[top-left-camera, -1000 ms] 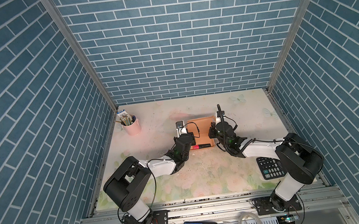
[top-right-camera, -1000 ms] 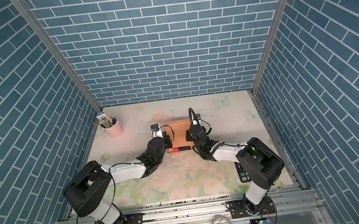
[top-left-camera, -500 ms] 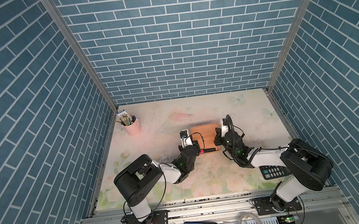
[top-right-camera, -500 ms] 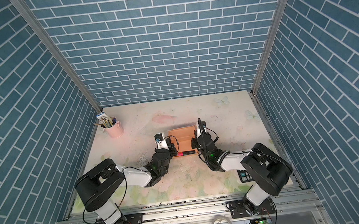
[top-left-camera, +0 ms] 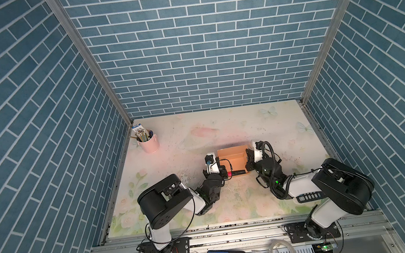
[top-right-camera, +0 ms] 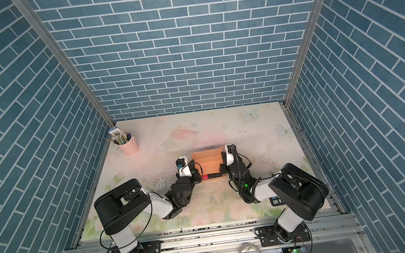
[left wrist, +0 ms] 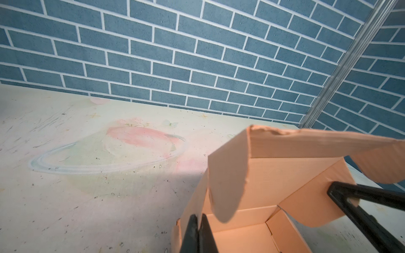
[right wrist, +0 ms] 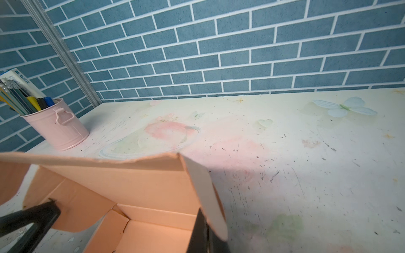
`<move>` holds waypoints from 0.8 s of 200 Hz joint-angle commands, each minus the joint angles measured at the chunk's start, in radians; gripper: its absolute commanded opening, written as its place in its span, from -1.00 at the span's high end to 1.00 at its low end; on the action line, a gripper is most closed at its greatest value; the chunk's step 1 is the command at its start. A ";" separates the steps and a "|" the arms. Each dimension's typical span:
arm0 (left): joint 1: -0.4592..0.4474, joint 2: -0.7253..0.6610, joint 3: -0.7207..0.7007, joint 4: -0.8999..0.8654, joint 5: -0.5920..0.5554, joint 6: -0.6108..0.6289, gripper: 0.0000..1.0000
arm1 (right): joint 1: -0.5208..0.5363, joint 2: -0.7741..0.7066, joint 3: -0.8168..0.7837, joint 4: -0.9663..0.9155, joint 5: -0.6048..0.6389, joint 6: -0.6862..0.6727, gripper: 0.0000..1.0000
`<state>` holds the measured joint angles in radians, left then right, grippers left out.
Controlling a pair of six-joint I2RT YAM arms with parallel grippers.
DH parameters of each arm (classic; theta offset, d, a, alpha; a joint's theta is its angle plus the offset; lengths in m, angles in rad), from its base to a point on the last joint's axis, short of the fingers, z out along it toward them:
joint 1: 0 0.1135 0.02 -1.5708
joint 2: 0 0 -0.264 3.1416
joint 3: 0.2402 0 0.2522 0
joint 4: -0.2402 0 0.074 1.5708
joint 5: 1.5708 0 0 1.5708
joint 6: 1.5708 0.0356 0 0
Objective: Assemble paper box
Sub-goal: Fold the lid at the center of the table.
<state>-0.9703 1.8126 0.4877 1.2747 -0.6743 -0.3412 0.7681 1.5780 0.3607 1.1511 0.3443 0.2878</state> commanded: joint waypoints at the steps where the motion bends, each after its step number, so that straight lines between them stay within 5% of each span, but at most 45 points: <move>1: -0.017 0.010 -0.015 0.037 0.016 0.017 0.92 | 0.012 0.041 -0.034 0.143 -0.022 -0.027 1.00; 90: -0.076 0.035 -0.038 -0.008 0.032 -0.005 0.86 | 0.068 0.063 -0.115 0.222 0.030 -0.032 1.00; 160: -0.082 0.017 0.012 -0.091 0.027 -0.025 0.84 | 0.129 0.018 -0.028 0.028 0.154 -0.009 1.00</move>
<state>-1.0355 1.8282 0.4610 1.2617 -0.6857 -0.3542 0.8646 1.6337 0.2886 1.2942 0.4759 0.2794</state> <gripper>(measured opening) 0.080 0.046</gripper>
